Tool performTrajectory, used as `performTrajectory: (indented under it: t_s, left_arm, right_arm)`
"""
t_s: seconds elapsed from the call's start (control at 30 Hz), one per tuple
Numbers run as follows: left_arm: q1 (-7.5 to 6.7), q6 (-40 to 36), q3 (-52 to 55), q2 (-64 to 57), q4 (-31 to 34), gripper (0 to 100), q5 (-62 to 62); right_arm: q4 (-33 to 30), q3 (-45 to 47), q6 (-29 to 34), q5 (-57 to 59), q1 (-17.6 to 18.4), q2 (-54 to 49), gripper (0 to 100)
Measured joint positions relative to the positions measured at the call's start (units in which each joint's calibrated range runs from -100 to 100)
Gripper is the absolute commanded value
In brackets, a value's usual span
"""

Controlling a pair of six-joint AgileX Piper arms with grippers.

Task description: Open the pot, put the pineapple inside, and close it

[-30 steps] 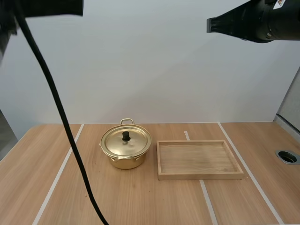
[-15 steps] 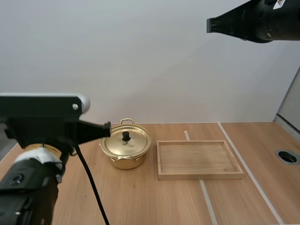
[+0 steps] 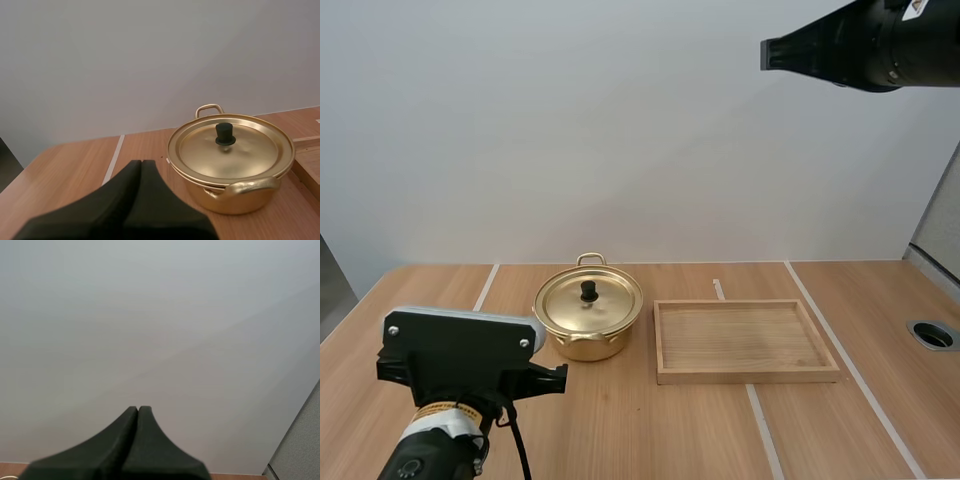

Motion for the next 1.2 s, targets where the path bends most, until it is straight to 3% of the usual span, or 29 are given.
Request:
performTrajectory:
  t_s: [0.2, 1.2]
  left_arm:
    - [0.0, -3.2, 0.1, -0.7, -0.3, 0, 5.7]
    - [0.0, -3.6, 0.1, -0.7, -0.5, 0, 5.8]
  right_arm:
    - [0.0, 0.0, 0.0, 0.0, 0.0, 0.0, 0]
    - [0.0, 0.0, 0.0, 0.0, 0.0, 0.0, 0]
